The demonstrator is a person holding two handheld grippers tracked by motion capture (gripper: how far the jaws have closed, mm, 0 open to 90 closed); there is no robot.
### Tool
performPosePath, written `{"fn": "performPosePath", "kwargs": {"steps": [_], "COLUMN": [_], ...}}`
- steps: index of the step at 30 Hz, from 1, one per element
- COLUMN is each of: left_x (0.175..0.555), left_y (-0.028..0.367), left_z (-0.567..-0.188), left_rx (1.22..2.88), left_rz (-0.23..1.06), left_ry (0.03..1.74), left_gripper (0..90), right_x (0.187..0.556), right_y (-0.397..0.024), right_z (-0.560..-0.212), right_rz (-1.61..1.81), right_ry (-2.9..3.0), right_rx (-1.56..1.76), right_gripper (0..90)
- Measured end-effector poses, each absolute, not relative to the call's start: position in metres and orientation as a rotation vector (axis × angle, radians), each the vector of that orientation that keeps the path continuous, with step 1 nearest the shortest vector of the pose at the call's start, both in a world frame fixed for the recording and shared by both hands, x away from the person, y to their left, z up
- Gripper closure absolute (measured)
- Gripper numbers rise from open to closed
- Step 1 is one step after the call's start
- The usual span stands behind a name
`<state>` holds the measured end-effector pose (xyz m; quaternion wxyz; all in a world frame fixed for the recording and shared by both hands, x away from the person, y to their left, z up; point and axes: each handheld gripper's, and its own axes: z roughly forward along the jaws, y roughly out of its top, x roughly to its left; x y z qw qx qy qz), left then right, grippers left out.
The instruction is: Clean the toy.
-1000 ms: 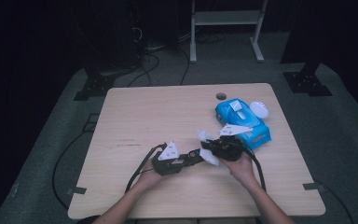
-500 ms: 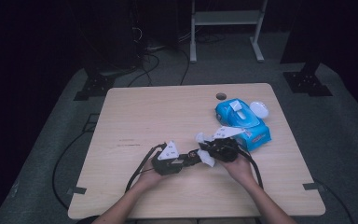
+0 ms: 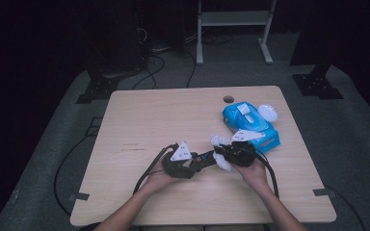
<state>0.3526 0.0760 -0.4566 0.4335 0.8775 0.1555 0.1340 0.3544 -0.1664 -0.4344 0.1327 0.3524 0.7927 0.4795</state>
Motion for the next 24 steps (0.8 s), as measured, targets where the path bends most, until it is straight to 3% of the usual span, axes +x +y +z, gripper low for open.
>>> {"fn": "performPosePath", "kwargs": {"steps": [1,4,8,14,20,24], "left_x": [0.354,0.354,0.354,0.358,0.355,0.359], "left_y": [0.073,0.069,0.076,0.094,0.096,0.088], "left_z": [-0.456,-0.457,-0.460,-0.459,-0.458,-0.455], "left_rx": [2.200,2.232,2.258,2.244,2.254,2.272], "left_rz": [0.331,0.329,0.344,0.309,0.319,0.307], "left_ry": [0.388,0.375,0.373,0.396,0.378,0.381], "left_gripper": [33.8,36.3,59.7,69.7,69.6,57.3], "right_x": [0.353,0.351,0.348,0.357,0.360,0.360], "right_y": [-0.163,-0.153,-0.146,-0.174,-0.170,-0.170], "right_z": [-0.435,-0.436,-0.436,-0.435,-0.433,-0.437], "right_rz": [1.399,1.451,1.439,1.422,1.411,1.429], "right_ry": [2.306,2.346,2.361,2.271,2.277,2.271], "right_rx": [1.019,1.001,0.937,1.054,1.056,1.071], "right_gripper": [82.7,82.7,82.7,82.7,82.7,82.9]}}
